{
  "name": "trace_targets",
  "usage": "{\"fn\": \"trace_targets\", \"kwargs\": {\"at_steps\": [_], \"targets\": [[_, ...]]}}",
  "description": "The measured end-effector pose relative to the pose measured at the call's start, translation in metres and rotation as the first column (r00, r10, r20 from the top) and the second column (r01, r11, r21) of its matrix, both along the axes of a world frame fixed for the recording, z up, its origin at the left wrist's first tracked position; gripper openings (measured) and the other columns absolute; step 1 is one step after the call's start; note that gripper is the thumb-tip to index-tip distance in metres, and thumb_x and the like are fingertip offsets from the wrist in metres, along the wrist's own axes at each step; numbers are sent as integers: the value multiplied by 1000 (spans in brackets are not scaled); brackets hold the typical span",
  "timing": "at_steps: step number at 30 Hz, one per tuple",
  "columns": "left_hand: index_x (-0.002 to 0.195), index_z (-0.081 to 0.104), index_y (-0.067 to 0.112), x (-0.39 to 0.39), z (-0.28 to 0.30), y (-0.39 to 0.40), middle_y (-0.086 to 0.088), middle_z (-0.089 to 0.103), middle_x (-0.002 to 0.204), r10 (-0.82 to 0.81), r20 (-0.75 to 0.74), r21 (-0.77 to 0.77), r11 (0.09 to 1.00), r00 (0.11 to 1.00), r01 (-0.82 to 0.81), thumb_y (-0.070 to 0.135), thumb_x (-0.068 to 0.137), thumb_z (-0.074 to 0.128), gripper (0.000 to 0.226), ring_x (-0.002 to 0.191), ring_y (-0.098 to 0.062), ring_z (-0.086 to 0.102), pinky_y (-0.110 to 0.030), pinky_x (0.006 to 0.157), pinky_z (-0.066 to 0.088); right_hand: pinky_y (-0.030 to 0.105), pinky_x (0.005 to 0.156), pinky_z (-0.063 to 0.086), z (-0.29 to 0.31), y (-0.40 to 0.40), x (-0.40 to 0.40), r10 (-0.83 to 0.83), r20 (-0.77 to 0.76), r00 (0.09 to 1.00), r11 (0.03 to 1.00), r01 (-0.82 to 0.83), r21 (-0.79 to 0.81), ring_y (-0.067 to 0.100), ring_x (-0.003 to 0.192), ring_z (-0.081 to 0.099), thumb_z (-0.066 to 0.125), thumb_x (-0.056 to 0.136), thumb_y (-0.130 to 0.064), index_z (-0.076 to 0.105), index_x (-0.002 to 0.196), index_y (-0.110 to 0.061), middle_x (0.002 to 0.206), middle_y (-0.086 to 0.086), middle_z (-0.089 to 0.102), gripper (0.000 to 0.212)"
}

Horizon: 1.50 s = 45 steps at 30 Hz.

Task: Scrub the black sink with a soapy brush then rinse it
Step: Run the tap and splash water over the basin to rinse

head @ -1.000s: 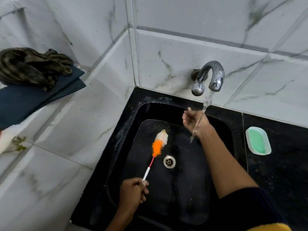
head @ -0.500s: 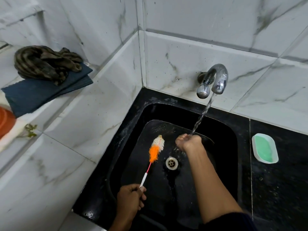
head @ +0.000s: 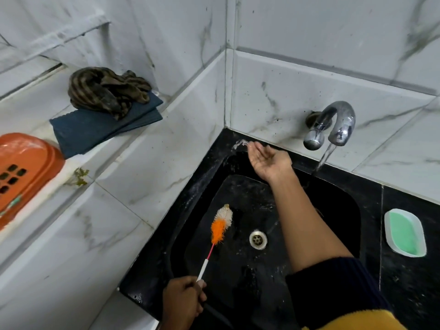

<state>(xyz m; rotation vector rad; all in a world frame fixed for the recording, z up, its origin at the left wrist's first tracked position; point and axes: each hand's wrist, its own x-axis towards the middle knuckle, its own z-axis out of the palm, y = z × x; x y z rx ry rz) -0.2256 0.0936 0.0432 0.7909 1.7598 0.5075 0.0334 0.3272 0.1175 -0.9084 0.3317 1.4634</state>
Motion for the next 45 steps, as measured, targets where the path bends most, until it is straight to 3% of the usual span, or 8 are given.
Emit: {"fn": "trace_targets", "kwargs": {"at_steps": [5, 12, 19, 25, 29, 35, 39, 45], "targets": [[68, 73, 1, -4, 2, -2, -17, 61, 49, 32, 3, 18, 999, 999, -32, -2, 89, 65, 23, 32, -19, 44, -19, 33, 31, 22, 49, 31, -53, -47, 24, -282, -110, 953, 951, 263, -164, 13, 48, 39, 23, 98, -14, 47, 65, -15, 51, 2, 47, 41], [70, 74, 0, -1, 5, 0, -16, 60, 47, 41, 26, 25, 999, 999, -41, -3, 89, 65, 21, 31, -18, 44, -18, 32, 32, 21, 50, 31, -66, -72, 40, -376, -134, 917, 902, 330, -278, 13, 49, 37, 18, 97, -15, 42, 72, -13, 59, 2, 42, 34], [72, 75, 2, 8, 5, 3, -20, 61, 51, 40, 60, 32, 999, 997, -42, -3, 89, 66, 20, 35, -20, 45, -19, 35, 31, 46, 105, 43, -15, -17, 51, -114, 10, 993, 993, 114, 27, 40, 113, 60, 32, 102, -13, 57, 121, 9, 118, 29, 63, 38], [74, 74, -1, 16, 7, 10, -18, 59, 49, 41, 61, 42, 998, 997, -43, -3, 90, 65, 18, 32, -18, 43, -18, 33, 30, 33, 66, 56, -30, -29, 56, -247, -52, 968, 960, 236, -151, 24, 72, 66, 32, 100, -16, 64, 86, 0, 80, 14, 68, 38], [73, 74, 2, 19, 4, 14, -17, 61, 50, 14, 52, 44, 999, 999, -16, -1, 90, 65, 19, 31, -18, 44, -19, 33, 31, 22, 50, 25, -55, -62, 49, -216, -70, 974, 950, 193, -245, 13, 48, 33, 24, 95, -16, 40, 60, -16, 50, 1, 40, 39], [70, 74, 2, 22, 1, 17, -17, 61, 50, -1, 48, 46, 999, 999, -1, -2, 90, 64, 22, 31, -19, 44, -18, 33, 30, 23, 54, 40, -60, -61, 42, -159, 6, 987, 961, 156, -228, 17, 65, 53, 21, 102, -16, 50, 75, -8, 61, 10, 57, 41], [72, 74, 1, 20, 6, 13, -16, 61, 50, -16, 38, 37, 999, 999, 14, -2, 90, 65, 20, 31, -19, 44, -20, 31, 31, 40, 100, 48, -27, -25, 27, 79, 68, 995, 997, -81, 15, 34, 118, 56, 34, 102, -6, 55, 117, 10, 121, 27, 60, 30], [72, 74, 2, 17, 5, 11, -16, 62, 51, 16, 46, 26, 1000, 999, -17, 0, 91, 64, 22, 32, -20, 45, -22, 33, 32, 38, 95, 51, -9, -22, 16, 151, 90, 984, 987, -154, 33, 34, 106, 64, 42, 100, -9, 59, 111, 12, 112, 28, 65, 29]]}}
